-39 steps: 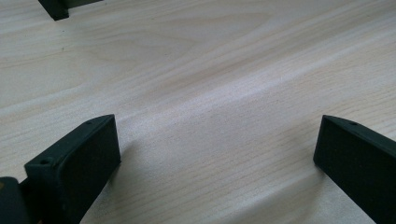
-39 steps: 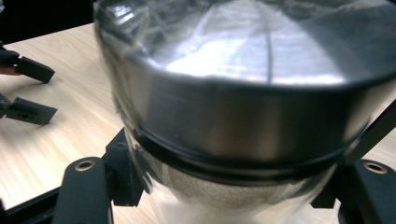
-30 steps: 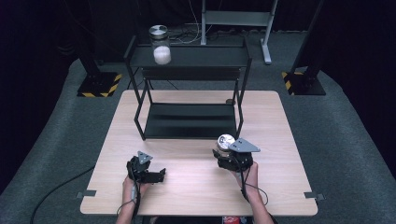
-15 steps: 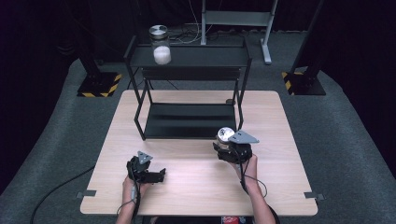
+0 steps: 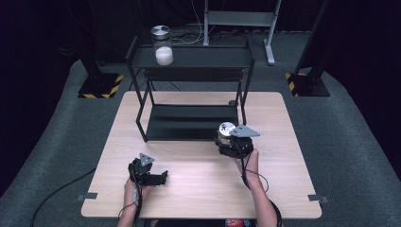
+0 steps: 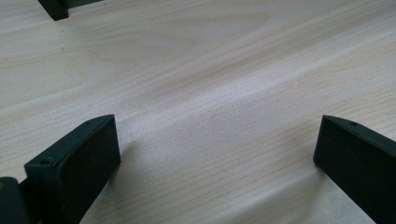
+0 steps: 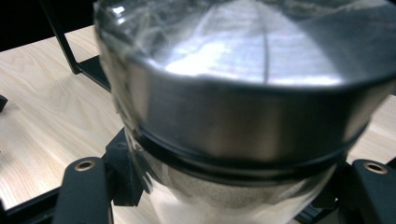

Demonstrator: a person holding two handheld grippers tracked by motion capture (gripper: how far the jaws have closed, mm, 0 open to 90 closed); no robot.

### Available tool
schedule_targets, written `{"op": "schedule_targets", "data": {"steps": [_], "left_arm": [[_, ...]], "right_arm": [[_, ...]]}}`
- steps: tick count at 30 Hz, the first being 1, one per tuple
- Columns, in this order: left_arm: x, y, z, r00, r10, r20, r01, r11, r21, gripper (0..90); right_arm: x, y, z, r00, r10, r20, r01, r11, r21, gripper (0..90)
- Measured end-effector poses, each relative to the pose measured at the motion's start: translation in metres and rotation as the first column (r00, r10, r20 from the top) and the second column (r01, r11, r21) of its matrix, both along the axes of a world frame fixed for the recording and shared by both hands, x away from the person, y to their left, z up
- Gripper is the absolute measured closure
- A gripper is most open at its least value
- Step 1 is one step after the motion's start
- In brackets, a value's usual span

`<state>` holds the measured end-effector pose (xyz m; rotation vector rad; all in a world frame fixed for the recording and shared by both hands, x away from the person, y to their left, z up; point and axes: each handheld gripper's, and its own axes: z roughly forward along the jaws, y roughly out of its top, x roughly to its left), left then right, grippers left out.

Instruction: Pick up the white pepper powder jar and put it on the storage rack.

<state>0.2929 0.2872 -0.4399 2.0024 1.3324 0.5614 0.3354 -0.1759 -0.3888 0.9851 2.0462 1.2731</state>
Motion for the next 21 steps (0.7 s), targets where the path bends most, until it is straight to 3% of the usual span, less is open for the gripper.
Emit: {"op": "schedule_targets", "data": {"steps": [21], "left_arm": [[0.000, 0.000, 0.000, 1.0000, 0.000, 0.000, 0.000, 1.0000, 0.000, 0.0]], "right_arm": [[0.025, 0.008, 0.025, 0.9999, 0.010, 0.010, -0.010, 0.9999, -0.012, 30.3]]}}
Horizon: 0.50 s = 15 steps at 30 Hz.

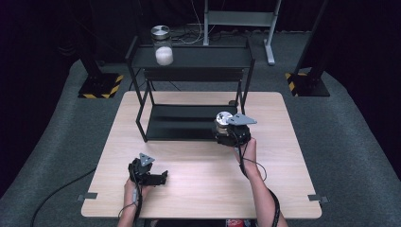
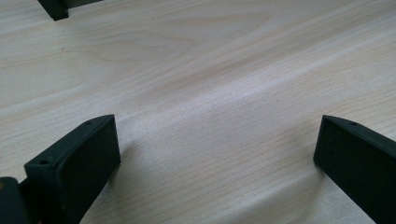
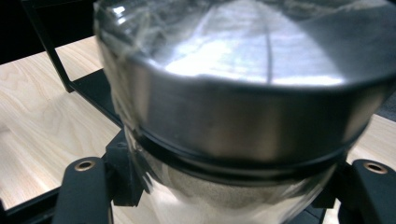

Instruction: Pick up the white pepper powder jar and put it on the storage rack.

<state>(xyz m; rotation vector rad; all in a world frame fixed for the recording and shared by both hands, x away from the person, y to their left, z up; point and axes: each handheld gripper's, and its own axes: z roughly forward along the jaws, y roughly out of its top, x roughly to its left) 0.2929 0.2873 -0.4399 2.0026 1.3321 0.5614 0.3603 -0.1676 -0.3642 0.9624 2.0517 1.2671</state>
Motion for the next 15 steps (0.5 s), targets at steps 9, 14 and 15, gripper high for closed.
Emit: {"op": "schedule_targets", "data": {"steps": [9, 14, 15], "left_arm": [[0.000, 0.000, 0.000, 1.0000, 0.000, 0.000, 0.000, 1.0000, 0.000, 0.0], [0.000, 0.000, 0.000, 1.0000, 0.000, 0.000, 0.000, 1.0000, 0.000, 0.0], [0.000, 0.000, 0.000, 1.0000, 0.000, 0.000, 0.000, 1.0000, 0.000, 0.0]], "right_arm": [[0.011, 0.000, 0.010, 1.0000, 0.000, -0.002, 0.000, 1.0000, 0.007, 30.3], [0.016, -0.002, 0.013, 1.0000, -0.003, -0.005, 0.003, 0.9999, 0.016, 30.2], [0.016, -0.002, 0.013, 1.0000, -0.003, -0.005, 0.003, 0.9999, 0.016, 30.2]]}}
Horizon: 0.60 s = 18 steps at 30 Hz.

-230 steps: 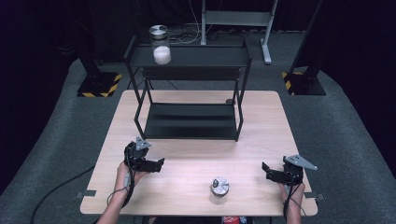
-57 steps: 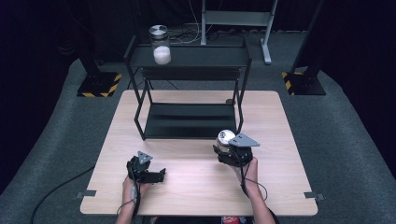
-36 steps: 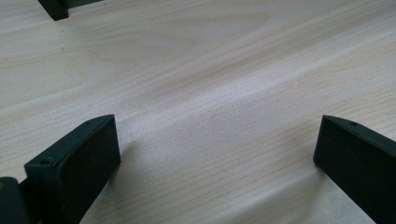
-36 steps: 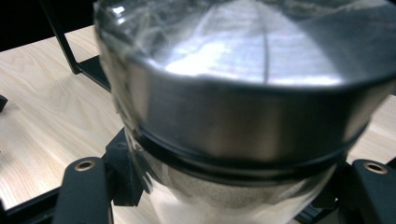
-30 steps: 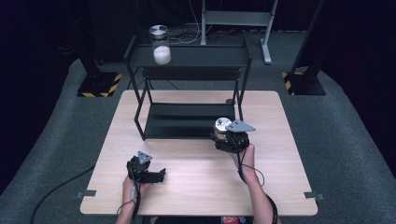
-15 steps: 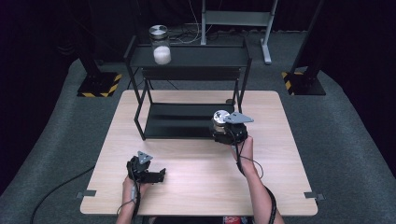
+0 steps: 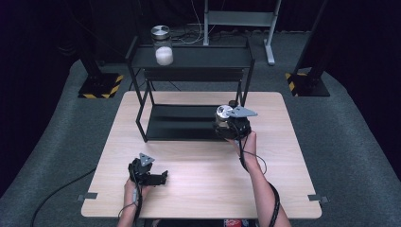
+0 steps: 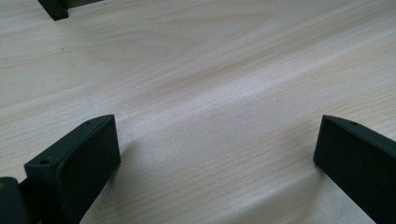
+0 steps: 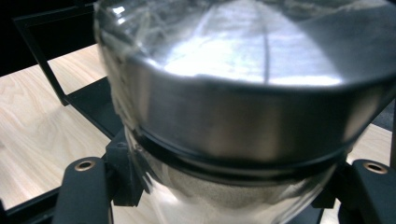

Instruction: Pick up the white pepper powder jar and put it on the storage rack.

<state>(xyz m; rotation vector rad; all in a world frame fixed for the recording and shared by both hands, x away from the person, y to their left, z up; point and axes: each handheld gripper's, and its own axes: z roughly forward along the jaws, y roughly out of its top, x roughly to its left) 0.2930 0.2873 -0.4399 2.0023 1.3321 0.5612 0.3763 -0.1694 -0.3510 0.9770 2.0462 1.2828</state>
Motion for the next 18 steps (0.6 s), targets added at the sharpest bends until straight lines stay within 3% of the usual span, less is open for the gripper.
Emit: {"op": "schedule_targets", "data": {"steps": [18], "left_arm": [[0.000, 0.000, 0.000, 1.0000, 0.000, 0.000, 0.000, 1.0000, 0.000, 0.0]], "right_arm": [[0.013, 0.001, 0.014, 1.0000, -0.002, 0.006, 0.002, 1.0000, 0.009, 30.3]]}}
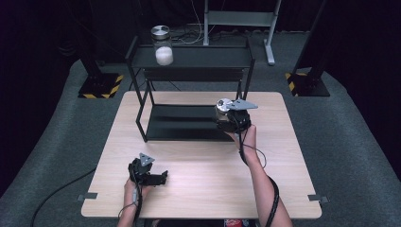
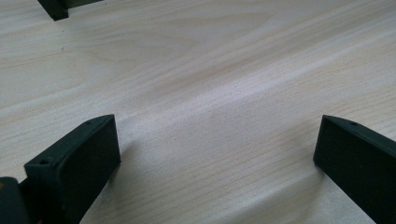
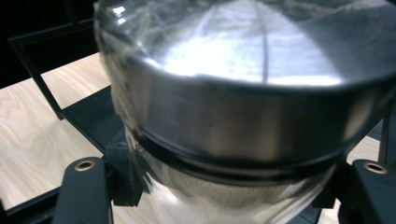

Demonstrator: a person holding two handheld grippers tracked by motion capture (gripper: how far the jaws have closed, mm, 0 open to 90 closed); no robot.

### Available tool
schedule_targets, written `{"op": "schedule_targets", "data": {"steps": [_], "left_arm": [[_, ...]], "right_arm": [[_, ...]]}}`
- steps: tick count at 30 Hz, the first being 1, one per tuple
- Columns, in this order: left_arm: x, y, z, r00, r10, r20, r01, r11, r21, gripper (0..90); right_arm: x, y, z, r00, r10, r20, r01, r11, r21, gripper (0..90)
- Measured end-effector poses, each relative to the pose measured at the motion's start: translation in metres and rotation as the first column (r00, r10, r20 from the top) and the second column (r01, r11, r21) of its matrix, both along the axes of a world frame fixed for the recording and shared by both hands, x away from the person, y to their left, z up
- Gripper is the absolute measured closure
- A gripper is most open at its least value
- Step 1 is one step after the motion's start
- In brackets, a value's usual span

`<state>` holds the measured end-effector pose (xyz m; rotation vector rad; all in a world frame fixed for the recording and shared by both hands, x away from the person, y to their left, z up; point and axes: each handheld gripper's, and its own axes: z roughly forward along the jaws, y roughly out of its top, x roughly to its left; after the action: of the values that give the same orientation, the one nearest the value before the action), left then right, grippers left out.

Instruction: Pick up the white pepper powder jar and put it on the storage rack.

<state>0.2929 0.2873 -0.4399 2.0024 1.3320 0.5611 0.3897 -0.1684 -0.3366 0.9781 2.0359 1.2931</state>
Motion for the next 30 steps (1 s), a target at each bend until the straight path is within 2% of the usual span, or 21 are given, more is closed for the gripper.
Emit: {"op": "schedule_targets", "data": {"steps": [12, 30], "left_arm": [[0.000, 0.000, 0.000, 1.0000, 0.000, 0.000, 0.000, 1.0000, 0.000, 0.0], [0.000, 0.000, 0.000, 1.0000, 0.000, 0.000, 0.000, 1.0000, -0.001, 0.0]], "right_arm": [[0.008, 0.000, 0.010, 1.0000, -0.002, 0.006, 0.002, 0.9999, 0.013, 30.3], [0.015, -0.001, 0.034, 0.9994, -0.006, 0.034, 0.006, 0.9998, 0.021, 30.3]]}}
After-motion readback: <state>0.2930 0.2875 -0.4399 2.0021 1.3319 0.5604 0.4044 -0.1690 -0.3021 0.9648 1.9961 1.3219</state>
